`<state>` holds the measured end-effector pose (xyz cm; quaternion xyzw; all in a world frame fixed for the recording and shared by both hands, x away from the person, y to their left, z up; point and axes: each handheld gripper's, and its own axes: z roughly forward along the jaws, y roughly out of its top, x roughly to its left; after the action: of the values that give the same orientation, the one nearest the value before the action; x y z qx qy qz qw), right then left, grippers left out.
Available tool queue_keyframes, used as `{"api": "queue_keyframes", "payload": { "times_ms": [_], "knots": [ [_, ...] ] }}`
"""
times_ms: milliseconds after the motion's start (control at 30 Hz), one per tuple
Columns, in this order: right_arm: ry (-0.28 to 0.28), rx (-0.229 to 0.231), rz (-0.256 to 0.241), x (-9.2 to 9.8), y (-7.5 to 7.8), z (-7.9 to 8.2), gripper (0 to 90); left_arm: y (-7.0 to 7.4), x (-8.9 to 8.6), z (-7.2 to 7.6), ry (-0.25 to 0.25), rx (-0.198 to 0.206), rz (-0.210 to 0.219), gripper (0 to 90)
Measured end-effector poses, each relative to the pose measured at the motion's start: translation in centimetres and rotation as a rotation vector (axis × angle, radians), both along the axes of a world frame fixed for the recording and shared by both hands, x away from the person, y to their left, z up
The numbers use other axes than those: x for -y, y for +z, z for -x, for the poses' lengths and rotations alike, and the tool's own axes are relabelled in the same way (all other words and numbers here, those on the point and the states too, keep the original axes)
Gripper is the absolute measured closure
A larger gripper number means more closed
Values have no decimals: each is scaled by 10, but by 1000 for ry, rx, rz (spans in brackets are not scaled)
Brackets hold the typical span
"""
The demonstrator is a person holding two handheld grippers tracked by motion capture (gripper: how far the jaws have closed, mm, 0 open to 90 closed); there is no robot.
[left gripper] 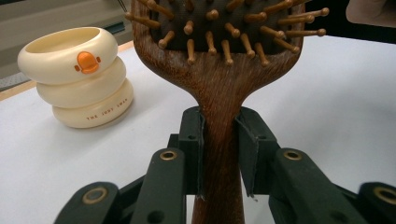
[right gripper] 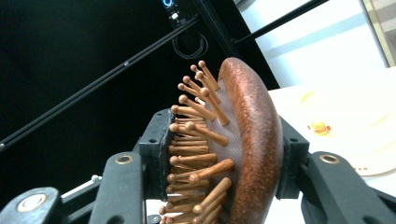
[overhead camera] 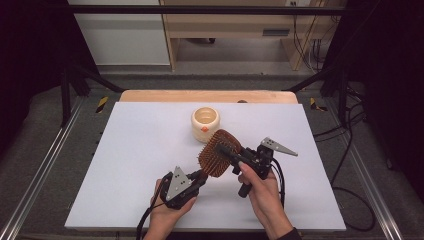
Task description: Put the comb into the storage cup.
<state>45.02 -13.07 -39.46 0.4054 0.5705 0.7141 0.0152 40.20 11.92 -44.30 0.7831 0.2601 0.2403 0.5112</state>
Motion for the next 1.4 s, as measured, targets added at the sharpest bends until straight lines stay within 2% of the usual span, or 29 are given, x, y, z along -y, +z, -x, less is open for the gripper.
{"api": "queue_keyframes", "payload": {
  "times_ms": [300,633,800,867,933,1000,1100,1267,1400],
  "knots": [
    [-15,10,24,-3,2,3,524,-3,1,-2,-5,-41,28,721],
    [-40,12,25,-1,3,5,523,-2,0,-3,1,-49,56,690],
    [-78,19,27,7,3,3,522,2,-6,-4,23,-49,90,580],
    [-95,20,30,12,3,2,521,3,-9,-7,30,-62,93,516],
    [-108,20,26,17,3,0,520,5,-15,-10,70,-61,96,438],
    [-120,18,21,21,2,-1,519,8,-24,-14,109,-54,124,369],
    [-141,13,14,27,2,-2,518,11,-39,-20,160,-66,142,296],
    [-172,6,11,34,2,-2,518,12,-64,-27,244,-92,135,174],
    [-189,-1,18,37,3,-3,517,11,-88,-20,293,-76,102,99]
  ]
}}
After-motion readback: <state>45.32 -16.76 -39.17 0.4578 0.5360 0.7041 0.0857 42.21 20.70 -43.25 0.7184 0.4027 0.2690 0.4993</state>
